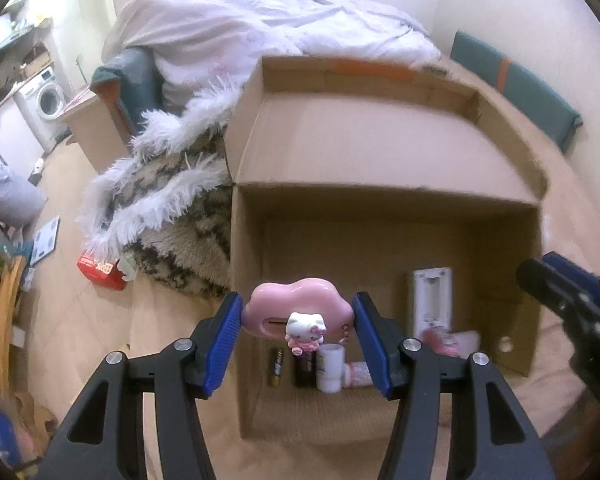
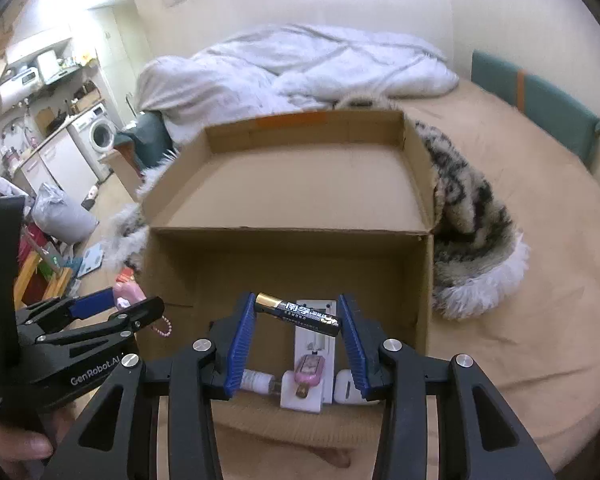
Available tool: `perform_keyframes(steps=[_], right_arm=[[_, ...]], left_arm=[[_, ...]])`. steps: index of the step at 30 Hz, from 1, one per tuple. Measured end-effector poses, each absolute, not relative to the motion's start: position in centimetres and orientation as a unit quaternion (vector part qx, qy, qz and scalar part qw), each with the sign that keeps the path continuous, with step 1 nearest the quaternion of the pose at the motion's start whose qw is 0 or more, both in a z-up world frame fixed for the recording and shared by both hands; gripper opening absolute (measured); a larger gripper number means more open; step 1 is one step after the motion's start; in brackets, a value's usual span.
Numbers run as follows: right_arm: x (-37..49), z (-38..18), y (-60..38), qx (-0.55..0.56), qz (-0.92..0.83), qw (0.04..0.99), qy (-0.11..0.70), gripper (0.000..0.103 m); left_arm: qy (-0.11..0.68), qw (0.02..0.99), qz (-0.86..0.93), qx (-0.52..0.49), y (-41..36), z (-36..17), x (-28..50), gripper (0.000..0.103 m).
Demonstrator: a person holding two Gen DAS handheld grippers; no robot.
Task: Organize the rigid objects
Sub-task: 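Lower the Hello Kitty case and battery into the box and open both tools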
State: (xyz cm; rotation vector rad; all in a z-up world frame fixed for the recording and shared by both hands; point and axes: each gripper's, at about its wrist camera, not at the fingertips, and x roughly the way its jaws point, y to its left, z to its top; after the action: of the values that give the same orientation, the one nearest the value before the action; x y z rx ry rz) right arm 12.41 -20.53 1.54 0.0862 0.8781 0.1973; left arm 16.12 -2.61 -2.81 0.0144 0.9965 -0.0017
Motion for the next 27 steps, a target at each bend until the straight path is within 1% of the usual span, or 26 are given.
perform_keyframes(steps=[5, 7, 14, 19, 27], right_arm=[[14.0, -1.9, -20.7, 0.051, 0.089, 0.879, 0.465, 0.044], [14.3, -2.9, -20.8, 0.061, 0.086, 0.869, 0.483, 0.044], [14.8, -5.5, -19.3, 0.048, 0.096, 0.846, 0.522, 0.044], [14.9, -6.8, -19.1, 0.04, 0.088, 0.834, 0.543, 0.044], [15.1, -7.6, -19.6, 0.046, 0.075, 0.827, 0.555, 0.044]], left_arm=[[0.502, 0.865, -0.006, -0.017, -2.4, -5.6, 16.6, 0.053], [0.503, 0.864, -0.016, -0.024, -2.6, -5.9, 16.4, 0.053], [0.5, 0.866, -0.024, 0.019, -4.5, -6.4, 15.7, 0.053], [0.509, 0.86, -0.022, 0.02, -4.7, -7.5, 16.0, 0.053], [0.521, 0.853, -0.021, 0.027, -4.8, -8.5, 16.1, 0.053]])
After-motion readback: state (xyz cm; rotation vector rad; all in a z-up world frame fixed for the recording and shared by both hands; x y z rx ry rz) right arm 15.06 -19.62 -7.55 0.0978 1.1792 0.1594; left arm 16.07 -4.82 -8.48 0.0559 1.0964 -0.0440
